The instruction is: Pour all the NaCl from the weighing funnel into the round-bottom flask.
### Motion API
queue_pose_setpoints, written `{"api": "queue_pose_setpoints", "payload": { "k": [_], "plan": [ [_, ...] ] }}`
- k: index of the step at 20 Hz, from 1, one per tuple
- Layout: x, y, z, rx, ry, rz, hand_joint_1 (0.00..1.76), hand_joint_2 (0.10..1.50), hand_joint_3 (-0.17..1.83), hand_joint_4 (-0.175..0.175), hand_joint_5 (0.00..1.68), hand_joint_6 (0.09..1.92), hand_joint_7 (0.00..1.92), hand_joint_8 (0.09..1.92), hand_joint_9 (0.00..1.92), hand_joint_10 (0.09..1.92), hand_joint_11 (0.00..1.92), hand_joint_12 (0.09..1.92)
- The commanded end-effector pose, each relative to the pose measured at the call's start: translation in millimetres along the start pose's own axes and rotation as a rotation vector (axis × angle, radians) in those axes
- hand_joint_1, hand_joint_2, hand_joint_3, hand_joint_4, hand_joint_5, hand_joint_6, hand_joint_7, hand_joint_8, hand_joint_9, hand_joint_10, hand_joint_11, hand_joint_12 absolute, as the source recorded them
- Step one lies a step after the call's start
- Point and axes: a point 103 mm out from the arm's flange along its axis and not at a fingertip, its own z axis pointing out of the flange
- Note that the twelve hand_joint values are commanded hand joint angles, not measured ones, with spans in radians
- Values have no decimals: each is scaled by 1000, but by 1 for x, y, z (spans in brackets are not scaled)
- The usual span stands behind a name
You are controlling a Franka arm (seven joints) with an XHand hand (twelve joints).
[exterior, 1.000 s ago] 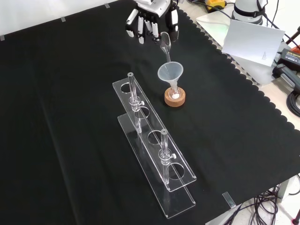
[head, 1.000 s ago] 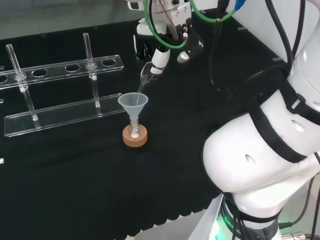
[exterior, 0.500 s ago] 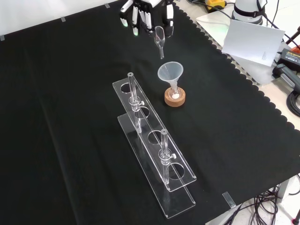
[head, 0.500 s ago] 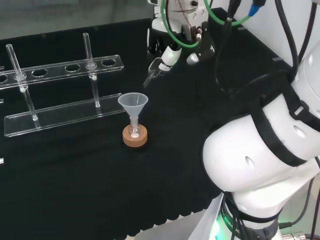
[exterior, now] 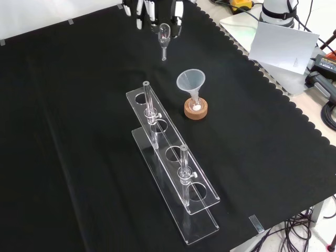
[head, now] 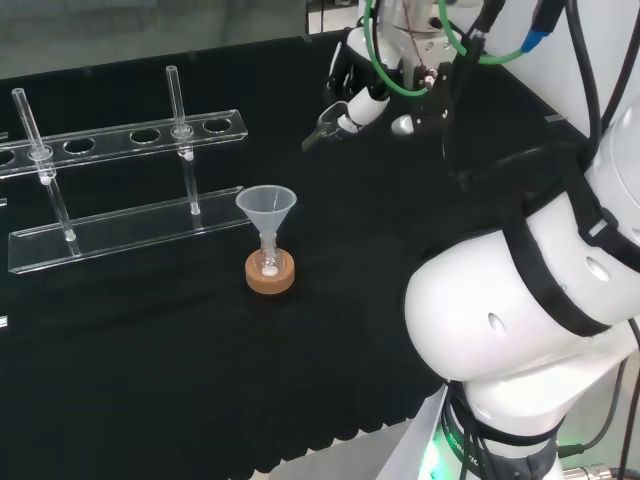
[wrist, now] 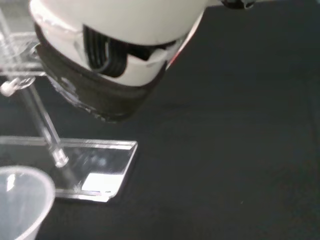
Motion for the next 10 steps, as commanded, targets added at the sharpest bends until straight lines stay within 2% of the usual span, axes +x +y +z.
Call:
{"api": "queue_pose_setpoints", "payload": {
  "k": [1, 10],
  "plan": [
    [-25, 2, 7, -57, 42, 50, 1161, 548, 706, 175, 1610, 87, 1729, 87, 1038, 192, 0, 1455],
    [-38, 2, 24, -54, 71, 108, 1161, 548, 705, 175, 1610, 87, 1729, 87, 1039, 191, 0, 1456]
  ]
}}
